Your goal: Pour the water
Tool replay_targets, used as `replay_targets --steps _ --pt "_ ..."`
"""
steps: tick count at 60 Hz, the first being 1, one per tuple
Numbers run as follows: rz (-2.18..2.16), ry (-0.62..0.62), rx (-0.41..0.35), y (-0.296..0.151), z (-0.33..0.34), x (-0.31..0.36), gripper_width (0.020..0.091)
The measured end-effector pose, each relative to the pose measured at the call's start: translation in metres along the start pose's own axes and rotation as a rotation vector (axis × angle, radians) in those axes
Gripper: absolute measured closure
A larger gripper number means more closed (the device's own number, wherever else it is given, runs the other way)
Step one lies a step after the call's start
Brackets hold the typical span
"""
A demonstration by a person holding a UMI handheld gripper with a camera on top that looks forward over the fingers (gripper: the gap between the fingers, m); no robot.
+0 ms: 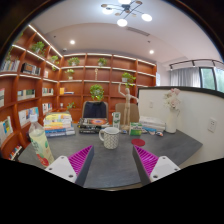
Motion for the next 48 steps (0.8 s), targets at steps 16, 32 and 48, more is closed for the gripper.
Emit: replay_targets --steps 16,32,48 --pt "-0.028 -0.124 0.006 0.069 0.022 0.116 0.0324" --pt "0.002 -0.354 -0.022 0.068 0.023 0.234 0.0321" --pt "-0.013 -0.403 -0.071 0.039 -0.025 0.279 0.0321"
Point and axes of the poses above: the point between the fingertips, and its own axes, seen from behind it with the camera up: x to the left, y down, z backward, against the way the camera looks, the point moved 2 cm from there along z, backward, against the way the camera looks
